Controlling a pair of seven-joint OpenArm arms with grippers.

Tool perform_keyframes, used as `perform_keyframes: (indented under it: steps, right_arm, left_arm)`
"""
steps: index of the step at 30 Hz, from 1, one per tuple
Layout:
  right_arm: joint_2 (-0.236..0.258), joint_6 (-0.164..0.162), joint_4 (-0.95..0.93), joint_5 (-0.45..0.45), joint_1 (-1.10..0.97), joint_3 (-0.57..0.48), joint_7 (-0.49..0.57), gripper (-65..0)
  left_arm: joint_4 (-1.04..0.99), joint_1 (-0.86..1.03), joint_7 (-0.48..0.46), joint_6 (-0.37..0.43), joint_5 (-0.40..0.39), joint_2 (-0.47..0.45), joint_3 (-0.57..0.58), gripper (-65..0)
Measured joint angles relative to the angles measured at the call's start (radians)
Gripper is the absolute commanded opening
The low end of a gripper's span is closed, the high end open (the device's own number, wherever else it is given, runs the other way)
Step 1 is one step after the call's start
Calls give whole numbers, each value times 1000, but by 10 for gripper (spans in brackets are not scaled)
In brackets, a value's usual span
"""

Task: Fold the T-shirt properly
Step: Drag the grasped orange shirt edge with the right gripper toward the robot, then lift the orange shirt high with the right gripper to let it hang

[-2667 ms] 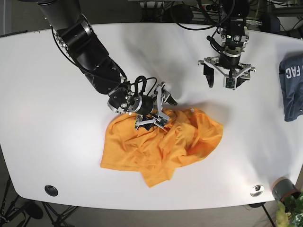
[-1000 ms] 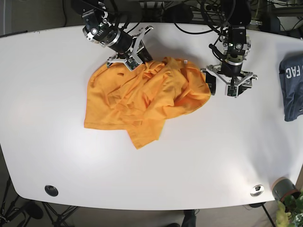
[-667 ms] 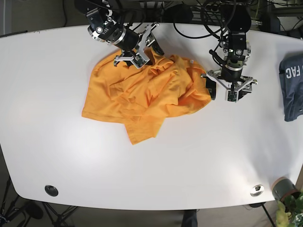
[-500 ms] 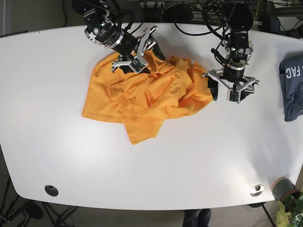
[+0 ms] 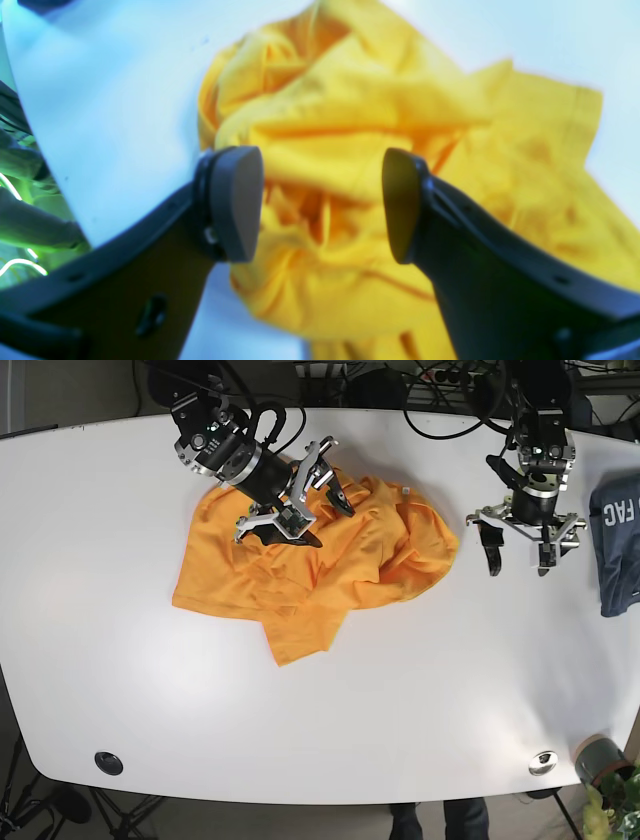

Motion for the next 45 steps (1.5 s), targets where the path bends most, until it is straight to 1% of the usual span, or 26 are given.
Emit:
perform_keyframes:
  steps: [6,9,10,12,15,17,20,22,23,24,26,30,31,34,35,37,40,43,45]
  right_arm:
    - [0,1,-26,4,92,-16,9,-282]
    - [1,-2,-86,0,153,-58,0,-282]
    - [-2,2,-108,0,174,-71,-4,-282]
    - [-23,8,-138,3,203,-74,-1,-282]
    - [-64,9,-206,3,264,-75,1,-282]
    - [-78,13,-248,4,303,-76,0,-282]
    - [-100,6,-303,1,360,-70,-6,-281]
    - [-116,6,-340,0,404,-71,-32,-281]
    - [-131,19,-368,1,432,-71,-50,-281]
    - [-145,23,-391,0,462,-73,-64,-281]
    - [-171,60,-427,1,504,-72,-82,-281]
    - [-222,153,-468,1,568,-70,-178,-281]
    - [-237,187,-476,-1,582,-70,-219,-281]
    - [-270,275,-507,0,617,-71,-277,-281]
    - [-282,293,-522,1,628,-71,-296,-281]
    - [-301,306,-557,2,649,-72,-321,-281]
    - [-319,306,-632,4,686,-72,-341,-281]
    - [-319,306,-744,1,732,-79,-346,-281]
    - [-314,305,-803,-2,758,-110,-351,-281]
  left_arm:
    - [-1,23,2,-3,-18,2,-6,-204]
    - [-2,39,3,-5,-20,3,-8,-207]
    - [-5,45,1,-2,-21,2,-8,-208]
    - [-13,47,3,-1,-20,3,-7,-208]
    - [-19,48,4,-1,-21,8,-7,-210]
    - [-21,51,3,-1,-21,8,-7,-210]
    - [-21,61,0,-1,-21,8,-6,-210]
    - [-21,68,1,-2,-21,9,-5,-210]
    - [-22,68,5,-1,-21,9,-5,-210]
    - [-24,68,1,-1,-21,9,-5,-210]
    - [-32,67,-2,-1,-21,8,-6,-210]
    - [-60,66,-2,-1,-21,8,-6,-210]
    - [-67,68,-3,-1,-21,8,-5,-210]
    - [-76,66,-3,-1,-21,9,-5,-210]
    - [-77,65,-2,-1,-21,8,-6,-210]
    - [-80,61,-3,-1,-21,8,-6,-210]
    - [-85,59,-3,-1,-21,8,-5,-210]
    - [-89,60,-3,-1,-22,8,-6,-210]
    - [-89,60,-3,0,-21,8,-6,-210]
